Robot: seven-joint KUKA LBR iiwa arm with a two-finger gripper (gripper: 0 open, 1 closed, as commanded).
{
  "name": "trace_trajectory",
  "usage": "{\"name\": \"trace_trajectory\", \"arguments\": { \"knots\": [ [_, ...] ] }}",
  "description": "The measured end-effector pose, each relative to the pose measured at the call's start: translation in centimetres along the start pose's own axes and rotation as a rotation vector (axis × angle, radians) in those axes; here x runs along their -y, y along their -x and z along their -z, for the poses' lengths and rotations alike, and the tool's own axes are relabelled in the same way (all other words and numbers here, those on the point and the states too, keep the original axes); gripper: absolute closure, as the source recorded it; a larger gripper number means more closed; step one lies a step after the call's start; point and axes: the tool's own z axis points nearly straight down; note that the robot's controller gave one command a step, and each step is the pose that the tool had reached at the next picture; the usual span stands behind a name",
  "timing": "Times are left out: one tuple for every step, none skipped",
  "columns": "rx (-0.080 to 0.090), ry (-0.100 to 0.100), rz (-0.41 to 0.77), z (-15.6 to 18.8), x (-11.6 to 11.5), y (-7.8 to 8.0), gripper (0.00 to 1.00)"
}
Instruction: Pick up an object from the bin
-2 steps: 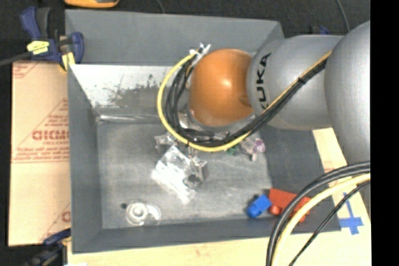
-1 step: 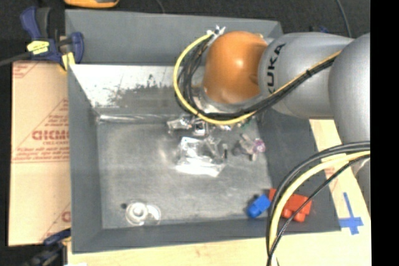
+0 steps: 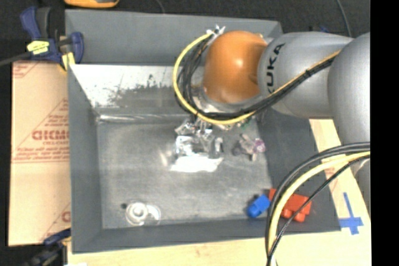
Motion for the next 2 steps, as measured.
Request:
{"name": "trace_trajectory", "arguments": {
  "knots": [
    [-0.001, 0.002, -0.007, 1.7, 0.1, 0.1, 1.0],
    [0.0, 0.001, -0.013, 4.2, 0.3, 0.1, 1.0]
  ]
}}
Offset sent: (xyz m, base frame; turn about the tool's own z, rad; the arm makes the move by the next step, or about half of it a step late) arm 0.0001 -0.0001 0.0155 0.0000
